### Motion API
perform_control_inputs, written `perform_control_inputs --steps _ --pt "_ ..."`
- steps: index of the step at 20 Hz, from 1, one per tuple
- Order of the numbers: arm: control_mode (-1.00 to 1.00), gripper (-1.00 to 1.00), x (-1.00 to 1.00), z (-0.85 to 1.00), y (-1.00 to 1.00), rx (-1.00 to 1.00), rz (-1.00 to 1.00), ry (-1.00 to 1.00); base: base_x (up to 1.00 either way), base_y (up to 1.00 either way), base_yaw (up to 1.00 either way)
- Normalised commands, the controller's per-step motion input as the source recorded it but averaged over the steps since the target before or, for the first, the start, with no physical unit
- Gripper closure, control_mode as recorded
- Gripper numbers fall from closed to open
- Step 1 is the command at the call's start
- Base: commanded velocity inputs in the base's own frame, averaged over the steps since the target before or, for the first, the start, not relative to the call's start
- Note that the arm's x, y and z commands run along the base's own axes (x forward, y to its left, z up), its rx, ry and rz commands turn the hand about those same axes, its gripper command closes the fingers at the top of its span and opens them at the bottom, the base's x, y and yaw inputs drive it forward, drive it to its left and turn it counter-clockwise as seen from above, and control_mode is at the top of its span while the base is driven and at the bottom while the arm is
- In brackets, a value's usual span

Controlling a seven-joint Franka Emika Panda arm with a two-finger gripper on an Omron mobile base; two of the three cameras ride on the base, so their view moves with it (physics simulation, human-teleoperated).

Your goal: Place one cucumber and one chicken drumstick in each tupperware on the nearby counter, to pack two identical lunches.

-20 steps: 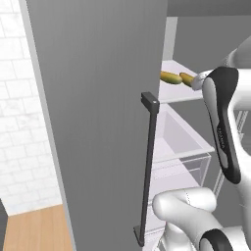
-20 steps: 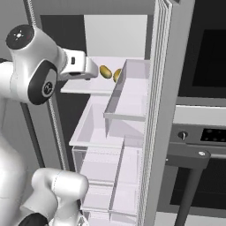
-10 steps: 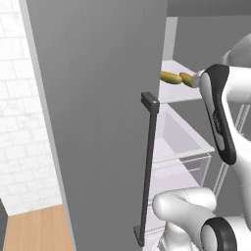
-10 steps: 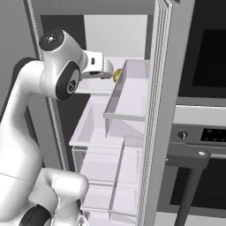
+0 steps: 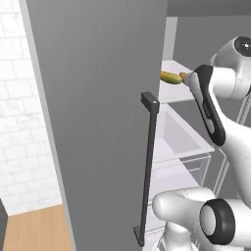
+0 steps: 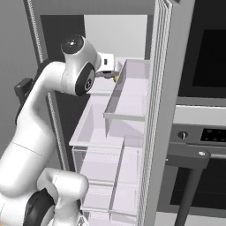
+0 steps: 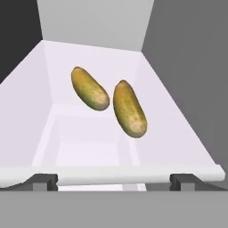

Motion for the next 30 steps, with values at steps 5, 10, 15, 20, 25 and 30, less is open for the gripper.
perform_control_inputs --steps 5,10,15,20,25,30 --pt "-1.0 -1.0 0.51 -0.07 -0.19 0.01 0.0 0.11 0.0 0.0 0.0" --pt "-1.0 -1.0 0.53 -0.21 -0.05 0.0 0.0 0.03 0.0 0.0 0.0" --pt "-1.0 -1.0 0.35 -0.22 -0.21 0.02 0.02 0.0 0.0 0.0 0.0" --pt "-1.0 -1.0 0.34 -0.22 -0.14 0.01 0.02 0.0 0.0 0.0 0.0" --pt "-1.0 -1.0 0.4 -0.21 -0.02 0.01 0.03 0.01 0.0 0.0 0.0" --pt "-1.0 -1.0 0.36 -0.22 -0.01 0.01 0.04 0.0 0.0 0.0 0.0"
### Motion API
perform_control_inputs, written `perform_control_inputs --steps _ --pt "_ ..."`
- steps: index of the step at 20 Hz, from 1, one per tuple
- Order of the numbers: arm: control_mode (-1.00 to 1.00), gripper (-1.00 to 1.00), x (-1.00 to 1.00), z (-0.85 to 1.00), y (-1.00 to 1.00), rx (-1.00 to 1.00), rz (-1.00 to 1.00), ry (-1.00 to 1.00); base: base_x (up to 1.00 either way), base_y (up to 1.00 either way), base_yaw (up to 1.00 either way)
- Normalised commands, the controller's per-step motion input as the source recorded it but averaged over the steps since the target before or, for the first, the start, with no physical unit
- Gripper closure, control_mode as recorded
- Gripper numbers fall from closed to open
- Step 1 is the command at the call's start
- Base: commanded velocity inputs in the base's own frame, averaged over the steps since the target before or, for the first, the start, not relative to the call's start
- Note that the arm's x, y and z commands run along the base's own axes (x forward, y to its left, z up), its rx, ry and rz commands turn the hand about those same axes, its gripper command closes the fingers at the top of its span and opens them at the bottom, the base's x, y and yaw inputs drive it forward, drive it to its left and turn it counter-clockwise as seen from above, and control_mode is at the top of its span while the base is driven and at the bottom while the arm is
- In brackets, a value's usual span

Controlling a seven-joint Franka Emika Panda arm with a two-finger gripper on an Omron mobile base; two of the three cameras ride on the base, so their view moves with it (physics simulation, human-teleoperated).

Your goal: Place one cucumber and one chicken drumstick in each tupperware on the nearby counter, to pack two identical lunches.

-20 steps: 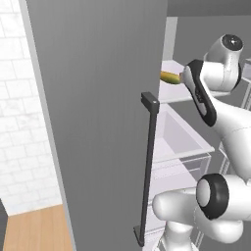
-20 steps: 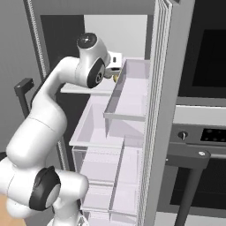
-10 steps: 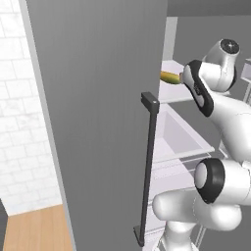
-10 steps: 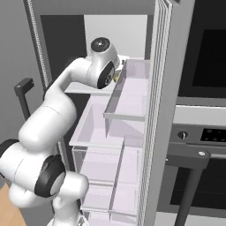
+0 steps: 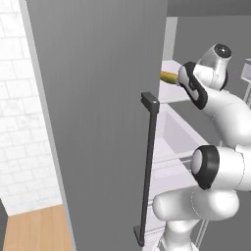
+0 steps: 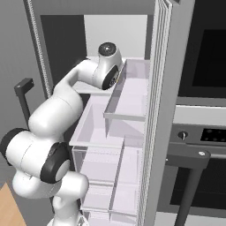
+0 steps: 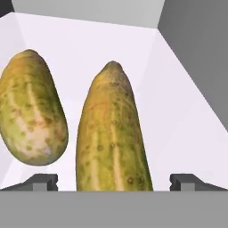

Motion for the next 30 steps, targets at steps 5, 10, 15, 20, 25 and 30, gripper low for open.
perform_control_inputs --steps 5,10,15,20,25,30 --pt "-1.0 1.0 0.33 -0.27 0.07 0.01 0.01 0.01 0.0 0.0 0.0" --pt "-1.0 1.0 0.12 -0.24 0.21 0.0 0.0 0.0 0.0 0.0 0.0" --pt "-1.0 1.0 -0.17 -0.05 0.3 0.0 -0.03 0.0 0.0 0.0 0.0" --pt "-1.0 1.0 -0.64 0.0 0.14 0.0 -0.15 -0.04 0.0 0.0 0.0" --pt "-1.0 1.0 -0.78 0.05 0.04 0.0 -0.15 -0.05 0.0 0.0 0.0" --pt "-1.0 1.0 -0.88 0.19 0.08 0.0 -0.11 -0.05 0.0 0.0 0.0"
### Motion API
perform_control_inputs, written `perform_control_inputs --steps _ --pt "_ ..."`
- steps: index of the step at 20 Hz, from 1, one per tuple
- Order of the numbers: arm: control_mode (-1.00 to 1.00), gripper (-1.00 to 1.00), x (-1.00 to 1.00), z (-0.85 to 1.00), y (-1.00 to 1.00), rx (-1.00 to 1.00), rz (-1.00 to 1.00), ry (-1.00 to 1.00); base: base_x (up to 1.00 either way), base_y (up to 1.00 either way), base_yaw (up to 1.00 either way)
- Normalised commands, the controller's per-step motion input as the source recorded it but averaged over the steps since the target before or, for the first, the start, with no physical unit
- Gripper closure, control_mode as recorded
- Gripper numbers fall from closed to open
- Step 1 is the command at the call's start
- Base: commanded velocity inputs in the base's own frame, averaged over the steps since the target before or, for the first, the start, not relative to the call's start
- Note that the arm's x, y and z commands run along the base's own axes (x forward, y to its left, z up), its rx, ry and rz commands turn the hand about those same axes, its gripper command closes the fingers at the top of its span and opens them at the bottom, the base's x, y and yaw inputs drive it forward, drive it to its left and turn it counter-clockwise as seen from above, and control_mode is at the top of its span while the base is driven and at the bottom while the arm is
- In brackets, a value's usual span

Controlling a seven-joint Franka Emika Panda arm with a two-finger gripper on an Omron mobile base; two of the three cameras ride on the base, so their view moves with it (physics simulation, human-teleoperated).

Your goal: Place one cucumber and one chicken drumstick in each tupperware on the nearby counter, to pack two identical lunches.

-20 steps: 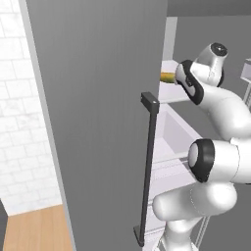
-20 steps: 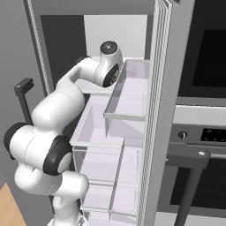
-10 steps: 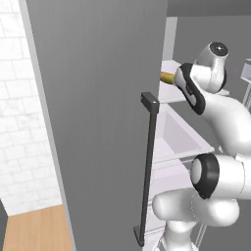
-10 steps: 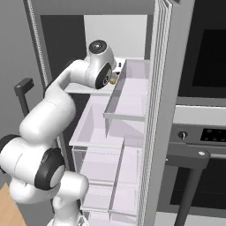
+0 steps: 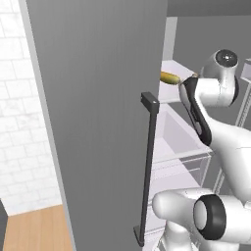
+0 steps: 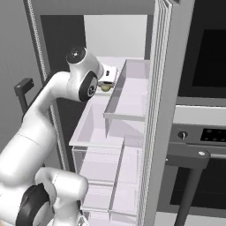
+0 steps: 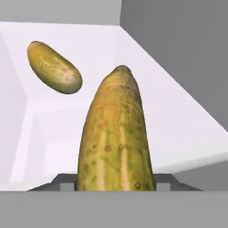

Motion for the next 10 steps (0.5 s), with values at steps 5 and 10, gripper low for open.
perform_control_inputs --steps 5,10 --pt "-1.0 1.0 -1.0 0.57 0.15 0.1 -0.1 -0.03 0.0 0.0 0.0" --pt "-1.0 1.0 -1.0 0.43 0.41 0.19 -0.1 0.0 0.0 0.0 0.0"
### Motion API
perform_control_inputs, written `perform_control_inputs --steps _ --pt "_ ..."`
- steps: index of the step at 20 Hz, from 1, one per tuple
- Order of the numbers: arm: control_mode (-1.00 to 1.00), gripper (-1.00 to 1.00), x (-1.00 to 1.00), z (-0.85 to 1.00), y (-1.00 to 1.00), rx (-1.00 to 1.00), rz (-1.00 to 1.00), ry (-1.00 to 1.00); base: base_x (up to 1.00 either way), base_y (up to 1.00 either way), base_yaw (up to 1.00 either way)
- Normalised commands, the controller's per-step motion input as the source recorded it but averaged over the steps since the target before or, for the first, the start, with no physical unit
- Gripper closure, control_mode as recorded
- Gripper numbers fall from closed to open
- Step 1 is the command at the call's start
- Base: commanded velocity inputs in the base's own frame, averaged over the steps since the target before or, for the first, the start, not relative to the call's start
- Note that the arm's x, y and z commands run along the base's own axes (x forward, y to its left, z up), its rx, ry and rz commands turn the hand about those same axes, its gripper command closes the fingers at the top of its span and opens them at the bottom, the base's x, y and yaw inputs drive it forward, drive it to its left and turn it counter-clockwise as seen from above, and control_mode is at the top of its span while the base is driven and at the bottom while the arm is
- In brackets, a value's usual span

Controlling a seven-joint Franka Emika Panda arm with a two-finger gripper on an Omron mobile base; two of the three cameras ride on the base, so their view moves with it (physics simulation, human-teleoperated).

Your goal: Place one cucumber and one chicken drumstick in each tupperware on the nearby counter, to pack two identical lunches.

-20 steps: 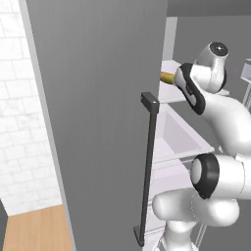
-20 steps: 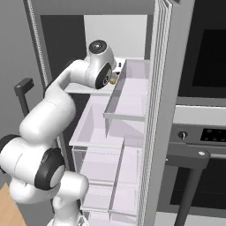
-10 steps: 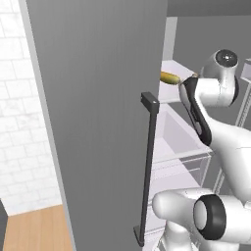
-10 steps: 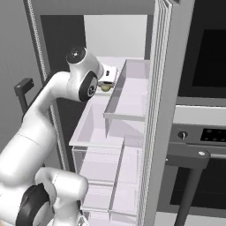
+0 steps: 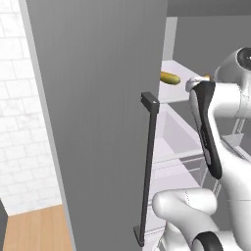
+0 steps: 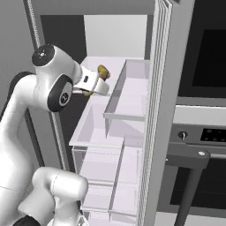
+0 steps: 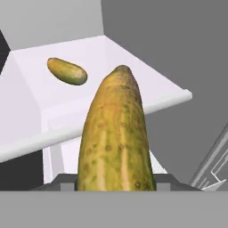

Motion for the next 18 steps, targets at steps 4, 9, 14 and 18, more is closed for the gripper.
perform_control_inputs --steps 4,9,14,18 --pt "-1.0 1.0 -1.0 0.07 0.52 -0.04 0.01 -0.07 0.0 0.0 0.0" --pt "-1.0 1.0 -1.0 -0.05 0.32 -0.11 0.13 -0.12 0.0 0.0 0.0" --pt "-1.0 1.0 -1.0 -0.12 0.19 -0.01 0.23 -0.11 0.0 0.0 0.0" --pt "-1.0 1.0 -1.0 -0.24 0.23 0.0 0.26 -0.18 0.0 0.0 0.0"
